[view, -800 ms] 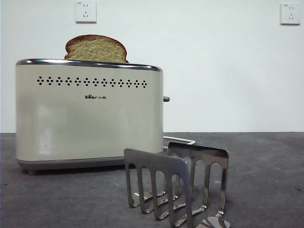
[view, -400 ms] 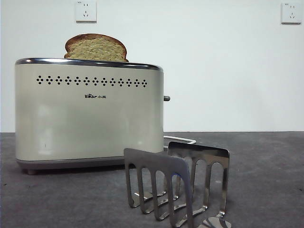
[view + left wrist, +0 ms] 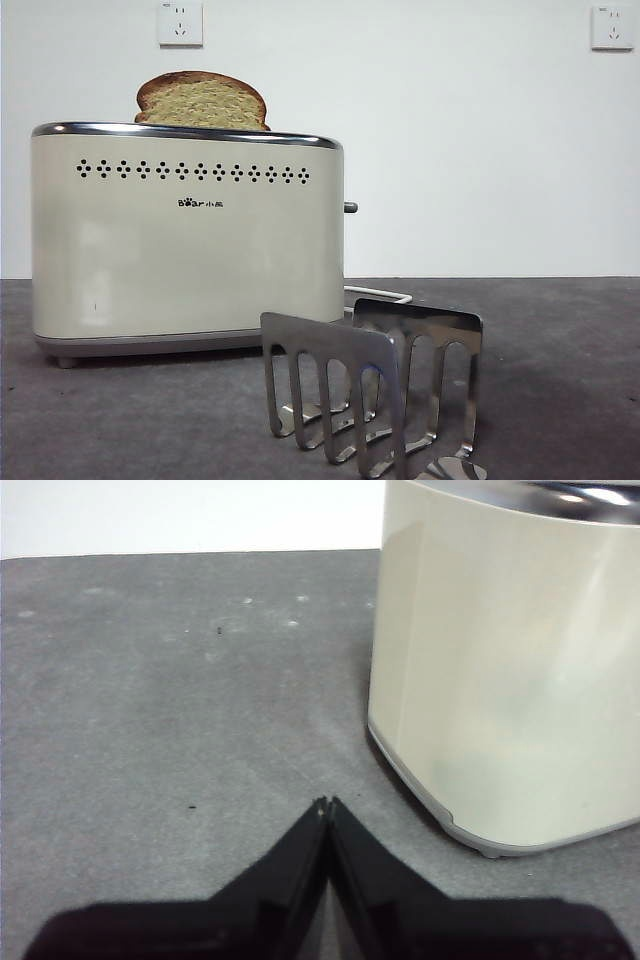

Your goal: Pick up a slice of bread from the rack,put the bread on the toaster,press the button

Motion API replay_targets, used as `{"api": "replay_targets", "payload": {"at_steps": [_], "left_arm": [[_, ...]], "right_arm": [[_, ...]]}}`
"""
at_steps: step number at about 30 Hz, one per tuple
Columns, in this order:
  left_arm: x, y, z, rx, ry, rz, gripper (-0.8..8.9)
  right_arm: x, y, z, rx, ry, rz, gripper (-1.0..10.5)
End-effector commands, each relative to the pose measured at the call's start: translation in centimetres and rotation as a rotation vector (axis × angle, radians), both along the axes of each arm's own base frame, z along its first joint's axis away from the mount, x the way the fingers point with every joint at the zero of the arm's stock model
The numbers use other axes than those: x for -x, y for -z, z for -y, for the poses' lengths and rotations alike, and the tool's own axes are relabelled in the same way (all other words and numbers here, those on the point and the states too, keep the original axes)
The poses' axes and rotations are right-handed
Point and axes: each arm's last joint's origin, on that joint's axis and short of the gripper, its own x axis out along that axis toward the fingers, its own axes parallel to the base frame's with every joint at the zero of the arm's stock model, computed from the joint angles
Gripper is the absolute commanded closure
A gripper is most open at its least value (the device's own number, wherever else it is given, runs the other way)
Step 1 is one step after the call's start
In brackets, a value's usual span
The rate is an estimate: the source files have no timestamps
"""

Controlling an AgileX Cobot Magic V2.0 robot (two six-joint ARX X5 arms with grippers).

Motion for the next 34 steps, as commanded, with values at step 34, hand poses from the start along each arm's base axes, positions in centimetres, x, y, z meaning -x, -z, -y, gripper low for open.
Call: {"api": "replay_targets", "payload": {"at_steps": [34], "left_arm": [[-0.1,0.4,0.0,0.006,-0.007,-0.016,8.16]], "right_arm": [[1.3,7.5,0.9,0.004,0.123,-0.08,9.5]]}}
